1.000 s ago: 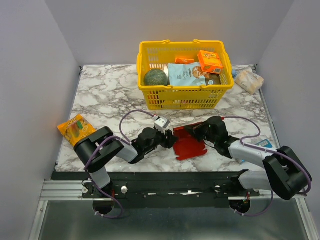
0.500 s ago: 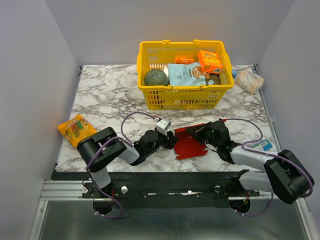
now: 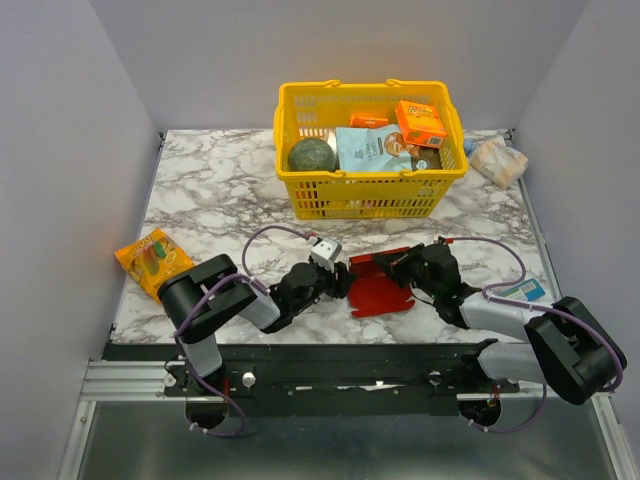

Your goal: Fold the paper box

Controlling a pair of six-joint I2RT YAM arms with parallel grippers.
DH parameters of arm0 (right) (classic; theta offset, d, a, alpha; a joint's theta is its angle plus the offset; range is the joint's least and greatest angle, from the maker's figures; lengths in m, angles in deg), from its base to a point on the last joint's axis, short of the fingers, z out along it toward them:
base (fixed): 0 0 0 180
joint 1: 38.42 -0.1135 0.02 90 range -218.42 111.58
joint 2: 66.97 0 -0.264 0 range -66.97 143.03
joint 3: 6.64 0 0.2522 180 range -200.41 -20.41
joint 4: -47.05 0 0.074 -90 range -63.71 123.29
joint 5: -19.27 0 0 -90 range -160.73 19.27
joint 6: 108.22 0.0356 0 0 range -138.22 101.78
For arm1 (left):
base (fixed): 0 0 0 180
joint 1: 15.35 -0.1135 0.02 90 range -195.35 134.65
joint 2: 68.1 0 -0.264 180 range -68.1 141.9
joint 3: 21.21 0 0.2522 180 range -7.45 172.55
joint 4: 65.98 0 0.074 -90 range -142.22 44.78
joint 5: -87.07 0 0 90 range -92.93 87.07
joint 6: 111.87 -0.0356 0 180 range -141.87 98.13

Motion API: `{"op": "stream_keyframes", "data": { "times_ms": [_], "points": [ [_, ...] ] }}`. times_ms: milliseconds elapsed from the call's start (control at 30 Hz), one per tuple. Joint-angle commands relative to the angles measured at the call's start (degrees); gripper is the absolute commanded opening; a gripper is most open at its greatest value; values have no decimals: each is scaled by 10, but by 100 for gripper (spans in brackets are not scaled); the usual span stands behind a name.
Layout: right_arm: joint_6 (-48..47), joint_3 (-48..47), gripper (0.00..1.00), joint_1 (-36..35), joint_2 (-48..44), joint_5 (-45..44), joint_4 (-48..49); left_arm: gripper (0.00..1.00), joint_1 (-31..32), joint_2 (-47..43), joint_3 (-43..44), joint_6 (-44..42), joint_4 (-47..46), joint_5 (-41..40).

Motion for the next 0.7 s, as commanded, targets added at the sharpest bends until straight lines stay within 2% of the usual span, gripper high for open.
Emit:
{"op": "stream_keyframes", "data": {
  "times_ms": [0, 367, 667],
  "points": [
    [-42, 26, 0, -3, 1, -29, -70, 59, 7, 15, -7, -6, -35, -80],
    [-48, 24, 0, -3, 1, -32, -74, 59, 33, 40, 6, -1, -58, -189],
    [-48, 26, 0, -3, 4, -30, -72, 60, 36, 50, 10, -5, -78, -217]
  ]
}}
